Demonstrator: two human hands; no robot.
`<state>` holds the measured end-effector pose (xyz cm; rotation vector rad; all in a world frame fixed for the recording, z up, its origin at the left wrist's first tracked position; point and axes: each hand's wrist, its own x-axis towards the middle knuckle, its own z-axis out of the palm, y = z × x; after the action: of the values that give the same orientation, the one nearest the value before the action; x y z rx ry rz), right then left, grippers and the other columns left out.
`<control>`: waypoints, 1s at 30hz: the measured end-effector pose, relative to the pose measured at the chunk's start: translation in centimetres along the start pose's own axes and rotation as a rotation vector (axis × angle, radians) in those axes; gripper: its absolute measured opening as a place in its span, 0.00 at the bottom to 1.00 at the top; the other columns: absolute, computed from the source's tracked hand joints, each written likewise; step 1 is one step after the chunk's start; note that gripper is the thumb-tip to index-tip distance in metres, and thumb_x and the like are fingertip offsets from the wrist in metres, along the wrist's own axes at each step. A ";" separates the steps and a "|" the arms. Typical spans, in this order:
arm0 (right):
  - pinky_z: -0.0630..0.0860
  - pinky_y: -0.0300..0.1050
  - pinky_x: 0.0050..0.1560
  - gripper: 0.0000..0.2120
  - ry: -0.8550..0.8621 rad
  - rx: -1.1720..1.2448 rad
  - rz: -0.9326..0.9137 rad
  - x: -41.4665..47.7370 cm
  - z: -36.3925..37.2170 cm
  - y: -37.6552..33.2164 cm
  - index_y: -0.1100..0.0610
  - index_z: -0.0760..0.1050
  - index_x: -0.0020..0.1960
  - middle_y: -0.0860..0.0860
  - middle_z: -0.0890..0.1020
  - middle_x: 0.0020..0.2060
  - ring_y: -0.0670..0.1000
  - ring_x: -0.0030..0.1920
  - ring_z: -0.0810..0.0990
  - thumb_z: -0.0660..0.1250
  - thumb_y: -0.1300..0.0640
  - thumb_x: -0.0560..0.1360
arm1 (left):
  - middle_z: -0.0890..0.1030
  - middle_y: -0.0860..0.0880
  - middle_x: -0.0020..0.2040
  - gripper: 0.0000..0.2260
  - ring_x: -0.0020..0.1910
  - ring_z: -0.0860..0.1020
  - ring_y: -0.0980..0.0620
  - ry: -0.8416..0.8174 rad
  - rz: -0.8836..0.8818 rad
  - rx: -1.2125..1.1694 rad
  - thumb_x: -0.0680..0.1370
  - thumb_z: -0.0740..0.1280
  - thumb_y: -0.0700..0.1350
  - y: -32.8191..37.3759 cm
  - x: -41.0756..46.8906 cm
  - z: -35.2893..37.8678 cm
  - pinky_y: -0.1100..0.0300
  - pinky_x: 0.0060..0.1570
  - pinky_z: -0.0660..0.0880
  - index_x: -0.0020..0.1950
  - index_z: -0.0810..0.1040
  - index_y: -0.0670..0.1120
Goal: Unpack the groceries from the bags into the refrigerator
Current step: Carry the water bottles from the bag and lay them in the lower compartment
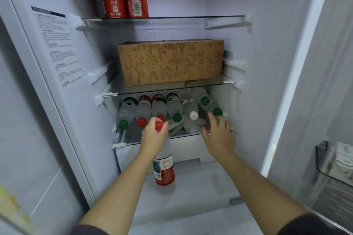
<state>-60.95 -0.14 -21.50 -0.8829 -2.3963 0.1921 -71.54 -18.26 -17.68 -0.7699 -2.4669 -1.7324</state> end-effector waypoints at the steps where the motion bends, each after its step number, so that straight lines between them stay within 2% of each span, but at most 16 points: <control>1: 0.60 0.60 0.71 0.28 -0.079 -0.041 -0.015 -0.9 0.4 0.9 0.47 0.56 0.78 0.58 0.62 0.75 0.61 0.74 0.60 0.56 0.43 0.81 | 0.80 0.46 0.42 0.09 0.44 0.79 0.47 -0.020 0.000 0.066 0.78 0.66 0.51 0.2 0.0 -0.3 0.59 0.41 0.73 0.47 0.75 0.46; 4: 0.47 0.63 0.75 0.29 -0.275 -0.108 -0.091 -1.9 1.0 2.9 0.43 0.48 0.79 0.54 0.51 0.79 0.60 0.78 0.45 0.50 0.39 0.81 | 0.78 0.50 0.46 0.14 0.48 0.77 0.48 -0.174 -0.047 0.350 0.75 0.69 0.55 1.3 0.1 -1.6 0.55 0.47 0.75 0.54 0.73 0.49; 7: 0.51 0.62 0.75 0.30 -0.344 -0.109 -0.100 -1.6 0.2 3.0 0.43 0.47 0.79 0.52 0.48 0.80 0.58 0.79 0.42 0.54 0.41 0.81 | 0.74 0.50 0.52 0.23 0.49 0.74 0.50 -0.338 -0.116 0.486 0.73 0.73 0.54 3.1 -0.2 -2.9 0.58 0.45 0.72 0.63 0.69 0.49; 10: 0.59 0.61 0.73 0.32 -0.429 -0.072 -0.081 -1.3 -0.6 2.7 0.43 0.45 0.79 0.50 0.44 0.80 0.56 0.79 0.39 0.57 0.44 0.81 | 0.74 0.49 0.46 0.18 0.40 0.72 0.54 -0.348 -0.073 0.540 0.75 0.72 0.53 4.3 -1.1 -3.2 0.59 0.39 0.73 0.57 0.72 0.44; 14: 0.62 0.59 0.72 0.35 -0.466 -0.077 -0.076 -1.3 -1.0 2.6 0.41 0.43 0.79 0.49 0.42 0.79 0.55 0.78 0.37 0.60 0.48 0.80 | 0.75 0.47 0.46 0.16 0.40 0.74 0.51 -0.325 -0.019 0.549 0.74 0.72 0.55 7.2 -2.3 -4.2 0.55 0.42 0.76 0.52 0.73 0.45; 19: 0.60 0.61 0.73 0.36 -0.494 -0.102 -0.084 -1.3 -1.4 2.5 0.41 0.40 0.79 0.50 0.40 0.79 0.56 0.78 0.36 0.60 0.47 0.80 | 0.75 0.54 0.46 0.14 0.42 0.73 0.59 -0.092 0.271 0.427 0.74 0.71 0.56 14.5 -3.8 -7.5 0.64 0.36 0.66 0.53 0.73 0.50; 23: 0.59 0.62 0.73 0.37 -0.543 -0.096 -0.089 -1.0 -1.8 2.6 0.42 0.39 0.79 0.50 0.38 0.79 0.56 0.78 0.34 0.60 0.48 0.80 | 0.79 0.54 0.49 0.13 0.45 0.76 0.59 0.026 0.497 0.230 0.75 0.72 0.51 16.4 -5.1 -7.2 0.69 0.41 0.68 0.53 0.72 0.50; 25: 0.58 0.62 0.74 0.37 -0.563 -0.096 -0.084 -1.0 -2.1 2.5 0.42 0.39 0.79 0.50 0.38 0.79 0.56 0.78 0.34 0.59 0.48 0.80 | 0.80 0.51 0.52 0.13 0.49 0.78 0.54 0.021 0.606 0.234 0.75 0.72 0.50 15.3 -5.3 -5.8 0.65 0.46 0.73 0.54 0.72 0.49; 27: 0.57 0.62 0.73 0.36 -0.579 -0.103 -0.082 -1.0 -2.4 2.4 0.42 0.38 0.79 0.49 0.37 0.79 0.56 0.78 0.34 0.59 0.49 0.80 | 0.81 0.48 0.55 0.15 0.51 0.79 0.49 0.017 0.722 0.312 0.75 0.70 0.51 13.4 -4.7 -4.0 0.56 0.50 0.77 0.57 0.72 0.48; 30: 0.57 0.61 0.73 0.38 -0.608 -0.115 -0.089 -0.8 -2.5 2.4 0.42 0.37 0.79 0.49 0.37 0.79 0.56 0.78 0.33 0.59 0.50 0.80 | 0.81 0.45 0.58 0.16 0.57 0.80 0.45 0.030 0.975 0.503 0.75 0.70 0.51 10.2 -2.4 -1.3 0.48 0.49 0.81 0.57 0.72 0.45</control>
<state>-57.74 1.09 -20.52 -0.8534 -3.0289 0.3283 -65.57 -17.67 -8.94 -1.4741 -1.8072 -0.7331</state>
